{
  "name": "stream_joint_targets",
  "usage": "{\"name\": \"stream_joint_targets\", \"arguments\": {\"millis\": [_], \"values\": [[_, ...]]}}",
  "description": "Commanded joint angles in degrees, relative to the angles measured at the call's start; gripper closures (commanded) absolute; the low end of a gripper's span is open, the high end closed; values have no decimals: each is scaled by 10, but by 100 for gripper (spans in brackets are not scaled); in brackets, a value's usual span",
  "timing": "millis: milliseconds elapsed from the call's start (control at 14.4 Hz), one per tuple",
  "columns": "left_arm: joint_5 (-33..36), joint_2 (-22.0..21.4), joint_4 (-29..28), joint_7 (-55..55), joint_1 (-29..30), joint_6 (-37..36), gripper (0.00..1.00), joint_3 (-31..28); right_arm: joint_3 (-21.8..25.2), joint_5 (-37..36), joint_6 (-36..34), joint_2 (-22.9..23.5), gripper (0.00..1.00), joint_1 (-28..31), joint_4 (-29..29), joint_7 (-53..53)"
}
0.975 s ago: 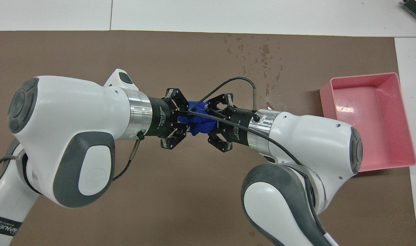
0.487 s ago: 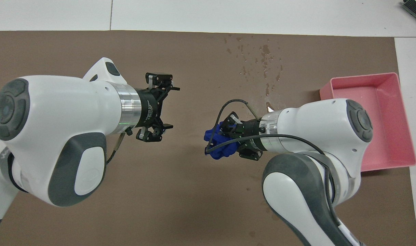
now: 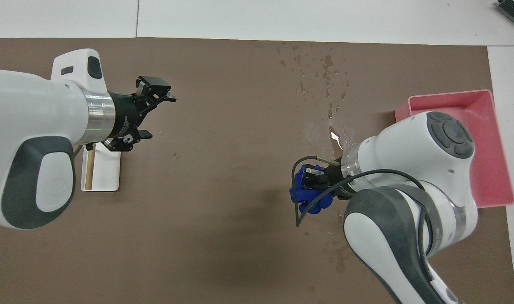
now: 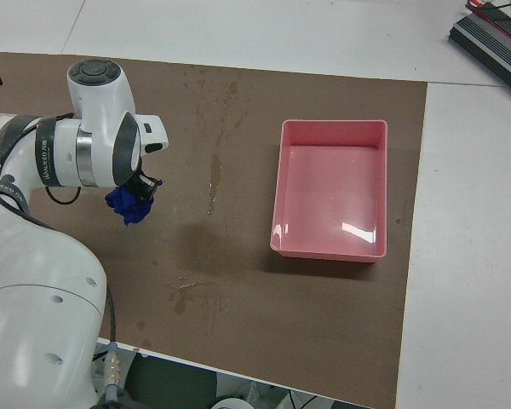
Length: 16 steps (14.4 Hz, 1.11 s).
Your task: Wipe water with towel using both arms
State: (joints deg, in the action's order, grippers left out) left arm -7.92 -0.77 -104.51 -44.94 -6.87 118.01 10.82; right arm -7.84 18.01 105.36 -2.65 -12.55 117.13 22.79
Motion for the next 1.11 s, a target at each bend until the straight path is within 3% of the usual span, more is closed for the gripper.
{"name": "stream_joint_targets", "arguments": {"millis": [0, 209, 348, 696, 836, 1045], "values": [[30, -6, 15, 177, 30, -62, 0, 3, -7, -17, -9, -32, 100, -1, 52, -32], [29, -5, 47, 348, 90, -147, 0, 4, -7, -19, -21, -44, 100, -4, 92, -31], [31, -10, 56, 376, 107, -188, 0, 3, -7, -19, -20, -47, 100, -3, 122, -34], [77, 24, 159, 407, 102, -326, 0, 5, -7, -58, -25, -55, 100, 31, 160, -67], [89, 29, 165, 407, 98, -346, 0, 9, -7, -58, -23, -56, 100, 43, 180, -95], [83, 13, 133, 400, 99, -317, 0, 10, -7, -58, 9, -55, 100, 46, 216, -96]]}}
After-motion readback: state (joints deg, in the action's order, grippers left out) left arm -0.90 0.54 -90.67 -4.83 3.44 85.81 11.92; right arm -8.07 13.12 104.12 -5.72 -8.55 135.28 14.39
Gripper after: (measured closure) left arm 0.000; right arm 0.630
